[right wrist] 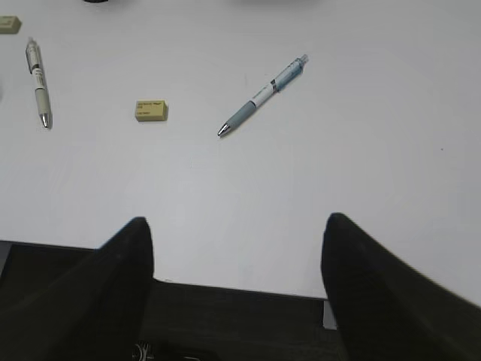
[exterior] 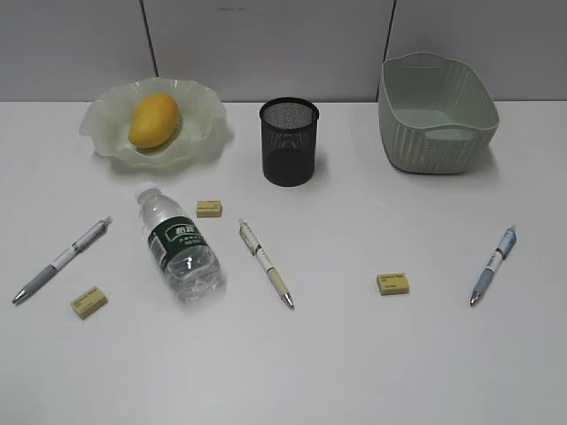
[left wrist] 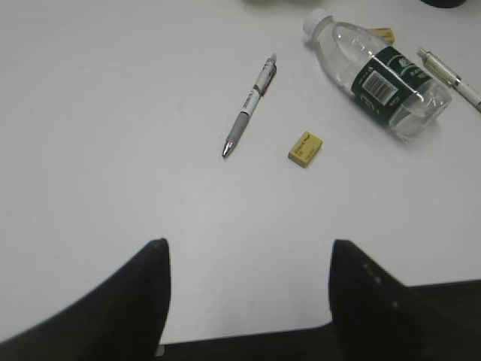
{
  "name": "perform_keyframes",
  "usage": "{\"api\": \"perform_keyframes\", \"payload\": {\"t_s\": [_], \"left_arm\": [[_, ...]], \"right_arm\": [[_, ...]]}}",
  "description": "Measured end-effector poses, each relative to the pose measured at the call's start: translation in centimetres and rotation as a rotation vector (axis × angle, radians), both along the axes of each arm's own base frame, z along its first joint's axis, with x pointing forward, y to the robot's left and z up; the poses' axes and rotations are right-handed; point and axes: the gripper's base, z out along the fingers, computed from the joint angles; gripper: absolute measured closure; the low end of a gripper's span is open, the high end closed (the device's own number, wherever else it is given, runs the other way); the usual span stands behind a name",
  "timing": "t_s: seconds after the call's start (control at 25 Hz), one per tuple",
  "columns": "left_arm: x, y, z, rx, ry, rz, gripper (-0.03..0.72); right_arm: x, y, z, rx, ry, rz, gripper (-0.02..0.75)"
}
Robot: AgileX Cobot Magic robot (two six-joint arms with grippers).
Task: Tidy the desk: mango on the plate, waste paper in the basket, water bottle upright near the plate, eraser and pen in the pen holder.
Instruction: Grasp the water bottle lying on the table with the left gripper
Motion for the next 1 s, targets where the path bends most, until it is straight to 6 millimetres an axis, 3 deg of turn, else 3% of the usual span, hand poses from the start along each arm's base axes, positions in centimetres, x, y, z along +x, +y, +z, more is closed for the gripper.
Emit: {"api": "perform_keyframes", "payload": {"t_s": [0.32, 0.76, 1.0], "left_arm": [[0.0, 0.0, 0.0, 0.0, 0.0, 0.0, 0.19], [0.0, -0.2, 0.1, -0.022, -0.001, -0.009, 0.19], [0.9, -0.8, 2.8, -0.09, -0.014, -0.034, 0.19]], "right_arm": [[-0.8, -0.1, -2.3, -0.004, 0.013, 0.0, 0.187], [-0.3, -0.2, -2.9, -0.015, -0.006, -0.009, 0.187], [-0.2, -0.2, -2.9, -0.014, -0.014, -0.01, 0.187]]}}
